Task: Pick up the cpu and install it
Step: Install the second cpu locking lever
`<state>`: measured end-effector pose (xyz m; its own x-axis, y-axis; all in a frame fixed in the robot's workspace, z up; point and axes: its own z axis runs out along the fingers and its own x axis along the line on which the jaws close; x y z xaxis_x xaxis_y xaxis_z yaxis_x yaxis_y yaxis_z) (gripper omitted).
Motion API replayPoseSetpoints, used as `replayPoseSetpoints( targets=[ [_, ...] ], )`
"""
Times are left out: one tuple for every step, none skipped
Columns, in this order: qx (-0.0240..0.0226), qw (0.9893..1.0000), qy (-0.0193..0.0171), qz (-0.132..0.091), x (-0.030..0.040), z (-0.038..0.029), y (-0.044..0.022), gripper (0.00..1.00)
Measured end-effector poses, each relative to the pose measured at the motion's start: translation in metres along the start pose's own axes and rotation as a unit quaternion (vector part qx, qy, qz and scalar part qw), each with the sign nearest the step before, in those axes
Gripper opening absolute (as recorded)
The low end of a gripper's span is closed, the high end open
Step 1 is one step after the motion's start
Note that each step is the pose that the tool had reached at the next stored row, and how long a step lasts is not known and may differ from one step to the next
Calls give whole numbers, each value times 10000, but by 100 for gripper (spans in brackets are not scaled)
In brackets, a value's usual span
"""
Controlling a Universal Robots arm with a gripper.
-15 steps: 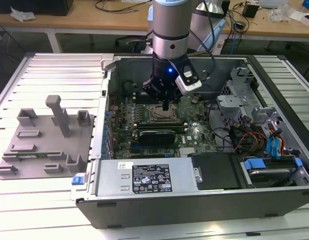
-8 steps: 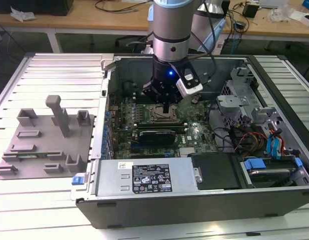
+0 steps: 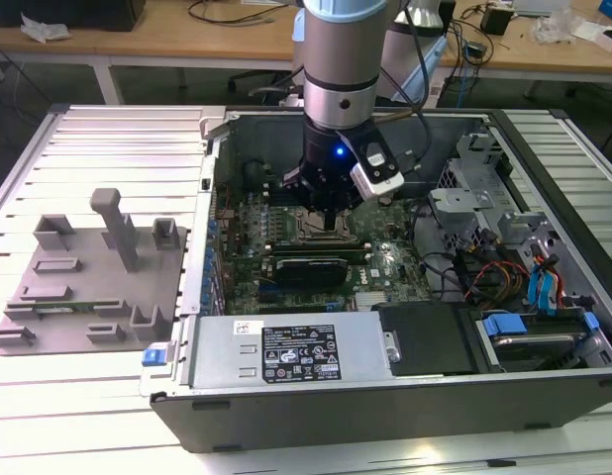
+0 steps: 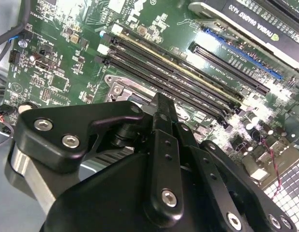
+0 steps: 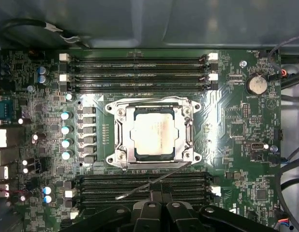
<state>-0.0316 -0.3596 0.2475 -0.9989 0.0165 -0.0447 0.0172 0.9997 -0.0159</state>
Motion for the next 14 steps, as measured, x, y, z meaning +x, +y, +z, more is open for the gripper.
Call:
replayPoseSetpoints(
  targets=[
    [1,10000,1,-15,0,-1,-1,11],
    [0,10000,0,-16,0,0,-1,11],
    [0,10000,0,-17,0,0,-1,11],
    [0,10000,0,-17,0,0,-1,11],
    [-1,10000,0,-22,0,0,-1,11],
    [-1,10000,0,-34,0,2,-2,11],
    [-2,10000,0,-72,1,8,-2,11],
    [-6,9999,-2,-128,4,18,-3,11],
    [-8,9998,-2,-177,7,30,-5,11],
    [-10,9998,-3,-218,10,41,-6,11],
    [-11,9997,-4,-262,12,52,-7,11],
    [-20,9990,-6,-437,90,104,-9,11],
    [-38,9988,-8,-479,155,163,-14,11],
    [-38,9988,-8,-480,158,175,-15,11]
  ],
)
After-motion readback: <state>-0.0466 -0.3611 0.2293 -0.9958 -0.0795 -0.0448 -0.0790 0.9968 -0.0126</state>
